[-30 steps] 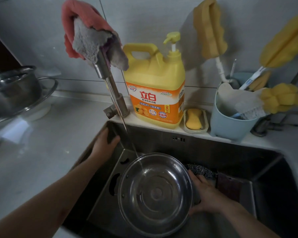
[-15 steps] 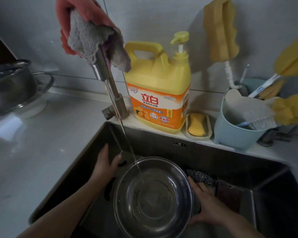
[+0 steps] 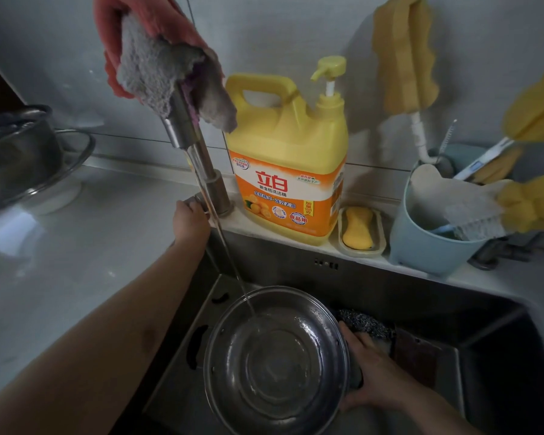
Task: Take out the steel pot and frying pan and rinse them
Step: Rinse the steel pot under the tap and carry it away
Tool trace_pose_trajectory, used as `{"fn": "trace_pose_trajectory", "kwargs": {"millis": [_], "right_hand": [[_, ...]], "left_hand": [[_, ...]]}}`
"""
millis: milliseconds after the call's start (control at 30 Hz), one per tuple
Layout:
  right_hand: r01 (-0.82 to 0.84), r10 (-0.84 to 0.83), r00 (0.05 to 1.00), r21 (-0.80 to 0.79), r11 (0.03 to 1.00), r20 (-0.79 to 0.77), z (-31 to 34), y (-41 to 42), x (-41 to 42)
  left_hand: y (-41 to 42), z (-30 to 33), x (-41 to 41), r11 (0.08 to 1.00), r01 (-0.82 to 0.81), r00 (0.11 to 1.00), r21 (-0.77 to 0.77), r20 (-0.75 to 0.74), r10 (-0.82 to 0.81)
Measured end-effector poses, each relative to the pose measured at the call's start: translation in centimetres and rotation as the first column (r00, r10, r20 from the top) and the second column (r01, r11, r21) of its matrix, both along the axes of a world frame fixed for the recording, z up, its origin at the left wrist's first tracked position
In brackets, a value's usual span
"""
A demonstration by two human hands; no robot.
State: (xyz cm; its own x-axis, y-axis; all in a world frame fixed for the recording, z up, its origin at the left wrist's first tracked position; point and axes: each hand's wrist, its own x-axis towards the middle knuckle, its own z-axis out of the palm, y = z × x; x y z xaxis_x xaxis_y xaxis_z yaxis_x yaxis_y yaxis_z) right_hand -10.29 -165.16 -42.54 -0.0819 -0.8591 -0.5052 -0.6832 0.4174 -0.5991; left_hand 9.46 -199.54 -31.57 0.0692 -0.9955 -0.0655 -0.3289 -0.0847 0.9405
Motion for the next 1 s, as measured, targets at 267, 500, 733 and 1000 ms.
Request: {"fn": "trace_pose_trajectory", "kwargs": {"millis": [267, 500, 733, 1000], "right_hand": [[0.012, -0.012, 1.0, -0.022, 1.0, -0.016, -0.2, 0.1, 0.2], [0.012, -0.013, 1.0, -0.034, 0.999, -0.026, -0.4, 0.2, 0.2], [0.004, -0.005, 0.999, -0.034, 0.999, -0.035, -0.4, 0.3, 0.2], [0.002, -0.003, 0.999, -0.028, 1.0, -0.032, -0.3, 0.2, 0.2]], "left_hand": [[-0.7, -0.2, 0.8, 0.998, 0.061, 0.984, -0.007, 0.169, -0.059], [-0.8, -0.1, 0.8, 0.997, 0.076, 0.97, -0.004, 0.23, -0.074], [-0.5, 0.3, 0.7, 0.997, 0.079, 0.983, 0.008, 0.164, -0.079], [0.0, 1.0, 1.4, 0.988, 0.154, 0.981, 0.022, 0.113, -0.155]]}}
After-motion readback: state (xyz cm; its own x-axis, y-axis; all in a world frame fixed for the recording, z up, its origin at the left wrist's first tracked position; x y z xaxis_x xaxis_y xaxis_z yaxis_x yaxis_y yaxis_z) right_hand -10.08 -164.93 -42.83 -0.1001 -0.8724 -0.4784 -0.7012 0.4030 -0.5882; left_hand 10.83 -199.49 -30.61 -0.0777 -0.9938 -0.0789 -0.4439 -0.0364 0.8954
